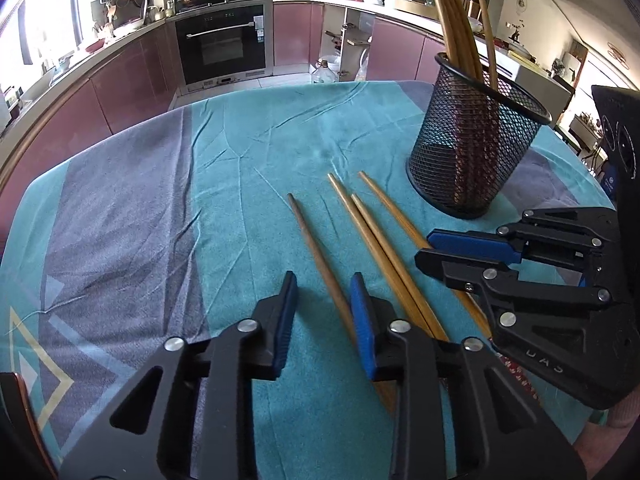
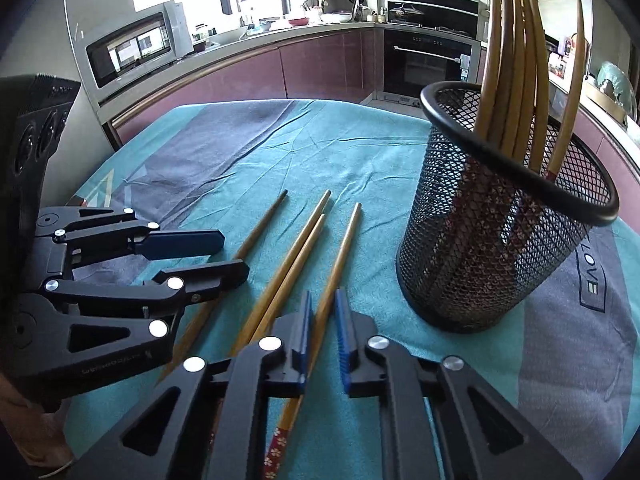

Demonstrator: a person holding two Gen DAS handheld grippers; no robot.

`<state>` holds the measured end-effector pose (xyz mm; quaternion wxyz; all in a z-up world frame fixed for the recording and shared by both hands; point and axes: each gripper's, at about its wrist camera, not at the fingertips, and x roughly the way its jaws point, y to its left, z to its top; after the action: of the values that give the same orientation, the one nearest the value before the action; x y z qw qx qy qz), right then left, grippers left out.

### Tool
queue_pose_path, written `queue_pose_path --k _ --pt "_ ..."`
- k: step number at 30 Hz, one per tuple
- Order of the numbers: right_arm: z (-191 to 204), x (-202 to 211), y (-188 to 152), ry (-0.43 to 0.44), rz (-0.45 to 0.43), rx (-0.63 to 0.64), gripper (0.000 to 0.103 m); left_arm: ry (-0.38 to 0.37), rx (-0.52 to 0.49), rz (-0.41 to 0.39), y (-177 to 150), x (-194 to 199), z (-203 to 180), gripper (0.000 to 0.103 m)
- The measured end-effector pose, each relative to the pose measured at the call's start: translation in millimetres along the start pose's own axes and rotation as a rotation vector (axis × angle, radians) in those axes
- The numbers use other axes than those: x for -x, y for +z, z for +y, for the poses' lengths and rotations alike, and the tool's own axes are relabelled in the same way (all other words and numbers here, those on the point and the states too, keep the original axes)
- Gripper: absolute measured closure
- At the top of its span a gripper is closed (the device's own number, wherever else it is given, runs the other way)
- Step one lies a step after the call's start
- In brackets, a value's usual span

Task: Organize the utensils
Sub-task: 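Lower both tools onto the chopsticks and close each on one chopstick, then lift a chopstick upright with the right tool while the left tool lifts another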

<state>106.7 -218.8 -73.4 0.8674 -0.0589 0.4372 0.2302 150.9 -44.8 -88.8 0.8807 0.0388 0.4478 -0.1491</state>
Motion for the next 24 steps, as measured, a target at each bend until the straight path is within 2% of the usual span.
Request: queue_pose_path --k 5,11,24 --pt "-5.5 1.1 -1.6 0.022 -0.005 -0.029 0.098 -0.025 0.036 -0.007 -1.2 1.1 2.8 0.091" --pt "-11.1 11.5 -4.4 0.060 -0.026 -0.055 0.098 -0.032 0.040 -0.013 -3.6 4.8 -0.1 0.093" --pt "-13.9 66.2 -11.7 0.148 -0.165 -0.064 0.098 -0.048 0.031 -0.098 -2.7 41.1 -6.3 0.094"
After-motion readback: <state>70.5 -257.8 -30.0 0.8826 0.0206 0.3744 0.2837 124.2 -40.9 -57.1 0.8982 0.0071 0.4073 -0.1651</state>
